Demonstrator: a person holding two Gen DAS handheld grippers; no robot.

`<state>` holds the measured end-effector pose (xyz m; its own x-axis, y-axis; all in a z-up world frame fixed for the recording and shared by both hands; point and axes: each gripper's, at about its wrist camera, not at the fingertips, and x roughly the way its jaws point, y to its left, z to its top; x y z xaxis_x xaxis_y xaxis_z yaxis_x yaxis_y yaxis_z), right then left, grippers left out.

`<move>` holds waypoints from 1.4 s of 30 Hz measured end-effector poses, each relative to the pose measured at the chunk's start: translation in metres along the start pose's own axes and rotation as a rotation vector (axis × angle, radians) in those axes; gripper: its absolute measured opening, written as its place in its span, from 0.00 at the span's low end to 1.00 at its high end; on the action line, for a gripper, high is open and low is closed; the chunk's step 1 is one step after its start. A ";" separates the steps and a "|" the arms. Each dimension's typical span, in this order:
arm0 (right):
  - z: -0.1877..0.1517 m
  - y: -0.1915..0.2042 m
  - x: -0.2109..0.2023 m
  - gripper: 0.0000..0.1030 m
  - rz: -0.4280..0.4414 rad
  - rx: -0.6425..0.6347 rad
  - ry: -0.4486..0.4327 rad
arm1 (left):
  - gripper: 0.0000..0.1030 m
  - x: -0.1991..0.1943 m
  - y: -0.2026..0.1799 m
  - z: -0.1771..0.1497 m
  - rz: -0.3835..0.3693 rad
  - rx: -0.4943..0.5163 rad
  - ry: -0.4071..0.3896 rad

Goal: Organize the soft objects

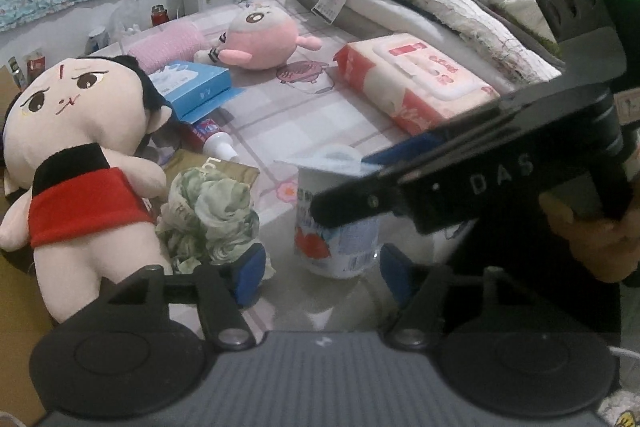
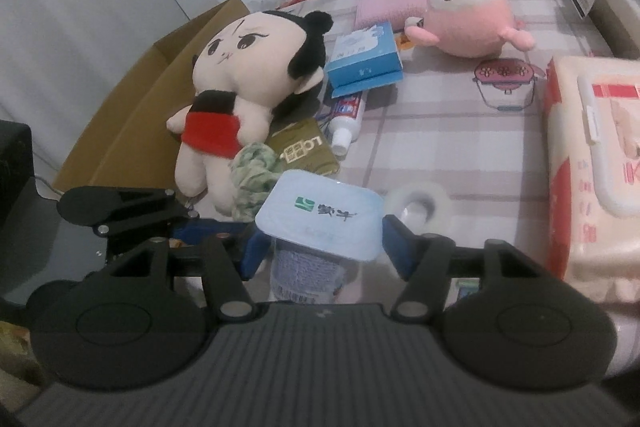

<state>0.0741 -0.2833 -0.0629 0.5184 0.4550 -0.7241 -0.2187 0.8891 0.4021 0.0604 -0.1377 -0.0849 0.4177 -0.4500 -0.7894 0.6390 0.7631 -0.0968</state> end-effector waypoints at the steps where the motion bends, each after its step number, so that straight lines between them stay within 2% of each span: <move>1: -0.001 0.001 -0.001 0.59 0.001 0.007 0.005 | 0.66 -0.001 -0.001 0.000 -0.001 0.003 -0.007; 7: -0.011 0.009 -0.007 0.59 -0.011 0.018 0.004 | 0.66 0.000 -0.014 -0.001 0.010 0.061 -0.055; 13: -0.012 0.010 -0.007 0.63 0.002 0.058 0.021 | 0.59 0.011 -0.019 -0.007 0.021 0.103 -0.056; 17: -0.013 0.009 -0.012 0.69 0.076 0.110 0.014 | 0.55 0.011 -0.017 -0.015 0.030 0.091 -0.062; 20: -0.013 0.010 -0.019 0.69 0.139 0.148 -0.007 | 0.56 0.011 -0.015 -0.019 0.023 0.081 -0.054; 24: -0.013 0.003 -0.020 0.70 0.204 0.237 -0.009 | 0.66 0.004 -0.017 -0.022 0.037 0.090 -0.066; 28: -0.017 -0.001 -0.020 0.69 0.195 0.278 -0.015 | 0.69 0.002 -0.018 -0.022 0.062 0.090 -0.065; 31: -0.021 -0.007 -0.019 0.68 0.192 0.327 -0.010 | 0.77 -0.003 -0.016 -0.021 0.036 0.059 -0.040; 35: -0.023 -0.016 -0.029 0.68 0.180 0.362 -0.042 | 0.88 -0.014 -0.009 -0.014 -0.013 -0.023 -0.053; 38: -0.022 -0.022 -0.039 0.68 0.173 0.371 -0.082 | 0.88 -0.008 -0.004 -0.005 -0.026 -0.083 -0.029; 42: -0.018 -0.029 -0.047 0.68 0.132 0.373 -0.113 | 0.83 0.002 -0.001 0.003 0.011 -0.131 0.019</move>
<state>0.0411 -0.3297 -0.0505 0.5984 0.5366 -0.5950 0.0150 0.7350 0.6780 0.0628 -0.1409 -0.0849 0.4108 -0.4332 -0.8023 0.5439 0.8226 -0.1657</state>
